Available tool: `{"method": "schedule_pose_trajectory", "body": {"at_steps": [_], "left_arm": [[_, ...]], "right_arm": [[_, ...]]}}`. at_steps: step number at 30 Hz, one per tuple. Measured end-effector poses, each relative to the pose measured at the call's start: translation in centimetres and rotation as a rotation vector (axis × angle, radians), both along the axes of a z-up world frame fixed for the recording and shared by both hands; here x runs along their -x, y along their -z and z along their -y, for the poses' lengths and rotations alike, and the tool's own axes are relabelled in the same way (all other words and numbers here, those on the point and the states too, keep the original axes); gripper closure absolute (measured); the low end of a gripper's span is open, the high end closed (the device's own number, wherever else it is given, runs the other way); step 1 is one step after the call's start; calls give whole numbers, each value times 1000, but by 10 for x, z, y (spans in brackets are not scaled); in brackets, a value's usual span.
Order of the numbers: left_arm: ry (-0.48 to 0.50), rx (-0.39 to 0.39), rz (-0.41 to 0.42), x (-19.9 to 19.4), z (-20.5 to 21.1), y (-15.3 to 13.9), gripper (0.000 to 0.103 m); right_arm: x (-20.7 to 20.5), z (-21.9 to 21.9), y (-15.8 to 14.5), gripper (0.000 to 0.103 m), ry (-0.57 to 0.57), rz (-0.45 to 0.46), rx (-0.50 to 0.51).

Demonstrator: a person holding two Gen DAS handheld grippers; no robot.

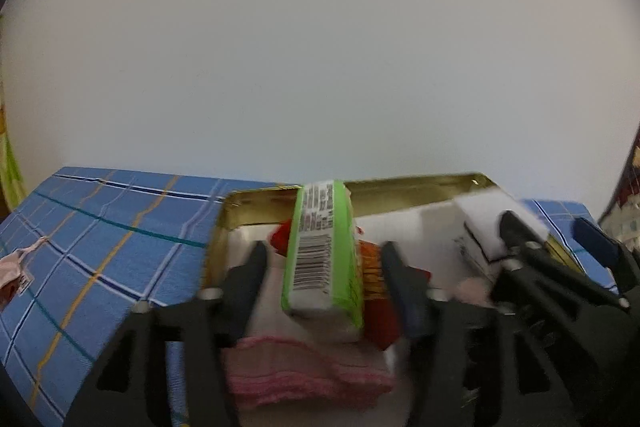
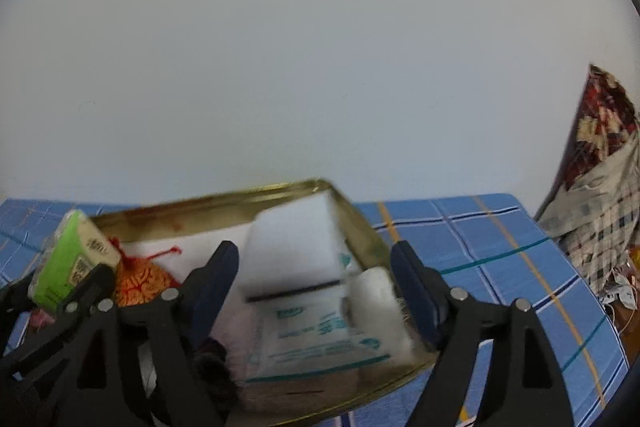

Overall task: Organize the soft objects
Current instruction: 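Open both tools to drop the sponge and soap bar into the tin, then move both tools away from the tin toward the pink cloth on the table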

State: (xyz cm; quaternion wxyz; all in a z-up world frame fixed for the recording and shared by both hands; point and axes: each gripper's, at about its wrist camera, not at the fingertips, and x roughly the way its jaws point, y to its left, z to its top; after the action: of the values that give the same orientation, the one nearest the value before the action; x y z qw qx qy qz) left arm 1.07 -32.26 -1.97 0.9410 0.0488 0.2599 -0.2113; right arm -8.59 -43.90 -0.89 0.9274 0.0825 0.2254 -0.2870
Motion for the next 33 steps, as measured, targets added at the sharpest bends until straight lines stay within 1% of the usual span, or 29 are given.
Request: {"method": "schedule_pose_trajectory", "body": {"at_steps": [1, 2, 3, 5, 7, 12, 16, 19, 23, 27, 31, 33], "left_arm": [[-9, 15, 13, 1, -4, -2, 25], [-14, 29, 25, 4, -8, -4, 17], [-17, 40, 34, 7, -13, -8, 15], [-14, 44, 42, 10, -17, -11, 15], [-8, 33, 51, 11, -17, -11, 15], [-7, -22, 65, 18, -22, -10, 15], [-15, -9, 77, 23, -33, -12, 15], [-25, -14, 97, 25, -40, -15, 15], [-27, -26, 131, 32, -56, -16, 15], [-51, -19, 156, 36, -74, -18, 15], [-68, -52, 215, 41, -76, -19, 15], [-62, -55, 219, 40, -76, -18, 15]], "right_arm": [[3, 2, -1, 15, 7, 18, -13], [7, 6, -2, 9, 17, 44, -35], [12, 9, -3, 5, 23, 73, -59], [20, 13, -5, 3, 33, 123, -91], [26, 13, -7, 2, 48, 154, -103], [35, 12, -8, 0, 70, 186, -99], [37, 5, -10, 0, 71, 189, -77], [40, -3, -11, 0, 68, 193, -56], [48, -15, -14, 0, 68, 231, -9], [52, -26, -18, 0, 80, 261, 39], [59, -40, -20, 0, 109, 289, 91], [63, -46, -21, 0, 114, 299, 106]]}}
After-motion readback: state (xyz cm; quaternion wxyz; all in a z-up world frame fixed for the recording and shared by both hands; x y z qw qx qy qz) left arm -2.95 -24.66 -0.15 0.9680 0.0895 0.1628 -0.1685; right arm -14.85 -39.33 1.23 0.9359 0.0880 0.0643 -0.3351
